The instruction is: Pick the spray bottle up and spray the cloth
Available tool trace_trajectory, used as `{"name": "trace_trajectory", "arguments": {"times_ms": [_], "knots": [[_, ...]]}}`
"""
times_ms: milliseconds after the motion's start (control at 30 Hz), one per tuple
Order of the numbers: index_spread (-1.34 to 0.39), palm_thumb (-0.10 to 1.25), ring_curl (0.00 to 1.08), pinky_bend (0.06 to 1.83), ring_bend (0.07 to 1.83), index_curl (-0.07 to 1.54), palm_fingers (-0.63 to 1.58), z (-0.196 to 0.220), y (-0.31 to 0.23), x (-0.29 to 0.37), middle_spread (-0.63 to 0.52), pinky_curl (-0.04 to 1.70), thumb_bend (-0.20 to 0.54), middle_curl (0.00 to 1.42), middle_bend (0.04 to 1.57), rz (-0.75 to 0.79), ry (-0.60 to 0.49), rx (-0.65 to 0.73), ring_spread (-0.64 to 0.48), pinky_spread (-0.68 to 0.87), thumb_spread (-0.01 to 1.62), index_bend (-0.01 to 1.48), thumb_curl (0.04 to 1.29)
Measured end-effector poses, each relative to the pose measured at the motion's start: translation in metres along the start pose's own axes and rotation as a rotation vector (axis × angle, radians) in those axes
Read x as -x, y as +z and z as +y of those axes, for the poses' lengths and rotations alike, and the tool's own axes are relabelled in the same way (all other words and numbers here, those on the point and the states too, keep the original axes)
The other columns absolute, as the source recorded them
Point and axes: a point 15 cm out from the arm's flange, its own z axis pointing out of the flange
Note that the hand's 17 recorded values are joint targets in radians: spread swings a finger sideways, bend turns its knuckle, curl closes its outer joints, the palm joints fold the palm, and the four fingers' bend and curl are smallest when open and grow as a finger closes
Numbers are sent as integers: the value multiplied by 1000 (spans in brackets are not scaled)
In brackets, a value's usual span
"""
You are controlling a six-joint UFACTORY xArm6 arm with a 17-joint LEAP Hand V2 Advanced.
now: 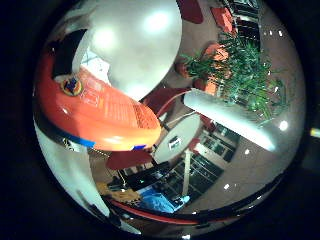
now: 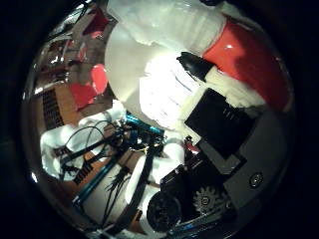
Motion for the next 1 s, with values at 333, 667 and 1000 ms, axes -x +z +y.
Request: {"name": "trace_trajectory", "arguments": {"times_ms": [333,667,1000], "knots": [[-206,1001,781,1040,1368,744,1130,4,17,2,-101,1383,-17,675,1405,89,-30,104,-216,-176,805,1184,844],[-208,1000,791,1038,1361,749,1128,2,76,26,-101,1389,-17,677,1405,97,-84,241,-220,-181,804,1179,850],[-212,999,799,1038,1357,757,1127,0,69,32,-101,1390,-17,677,1406,103,-115,213,-221,-185,804,1170,852]]}}
